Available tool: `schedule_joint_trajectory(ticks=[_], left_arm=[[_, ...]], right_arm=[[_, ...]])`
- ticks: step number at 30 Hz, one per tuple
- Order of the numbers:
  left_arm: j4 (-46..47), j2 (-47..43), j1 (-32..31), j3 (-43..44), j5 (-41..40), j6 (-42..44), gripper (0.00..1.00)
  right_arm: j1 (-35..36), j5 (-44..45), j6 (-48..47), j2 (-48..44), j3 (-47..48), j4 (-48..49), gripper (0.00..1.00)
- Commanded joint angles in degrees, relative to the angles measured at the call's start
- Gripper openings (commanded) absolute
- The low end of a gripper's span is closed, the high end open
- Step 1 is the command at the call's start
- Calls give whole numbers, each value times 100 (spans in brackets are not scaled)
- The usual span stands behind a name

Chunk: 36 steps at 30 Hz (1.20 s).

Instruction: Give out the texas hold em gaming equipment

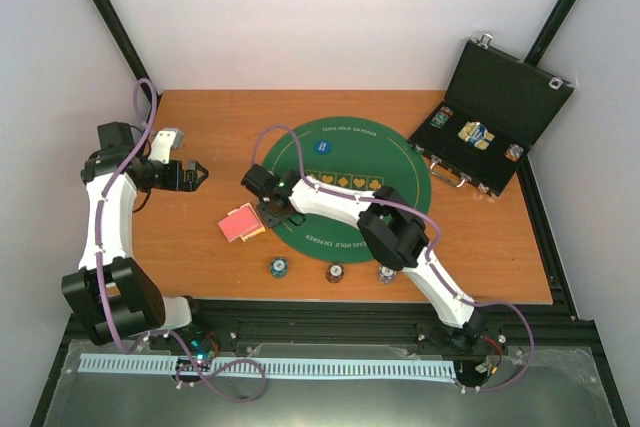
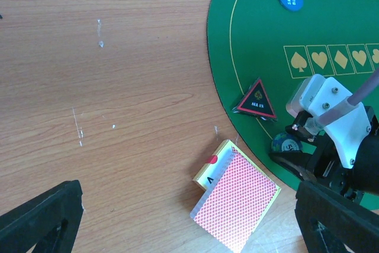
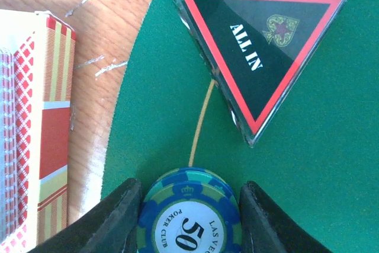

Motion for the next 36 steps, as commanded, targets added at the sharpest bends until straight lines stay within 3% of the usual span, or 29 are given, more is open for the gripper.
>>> schedule_joint_trajectory(ticks=[1, 9, 15, 24, 36], left_arm=[[-40, -109, 55, 247, 65, -24, 100], [-153, -74, 55, 334, 196, -74, 100], [-233, -72, 55, 414, 229, -80, 100], [-243, -131, 55, 362, 164, -73, 100], [-312, -230, 55, 216, 163, -22, 100]], right_arm=[[-10, -25, 57, 117, 112, -102, 44], [-45, 122, -14, -215, 196, -274, 64], [142, 173, 41, -1088, -438, -137, 67], [1232, 316, 575, -2013, -1768, 84, 77], [1717, 140, 999, -2134, -2490, 467, 78]])
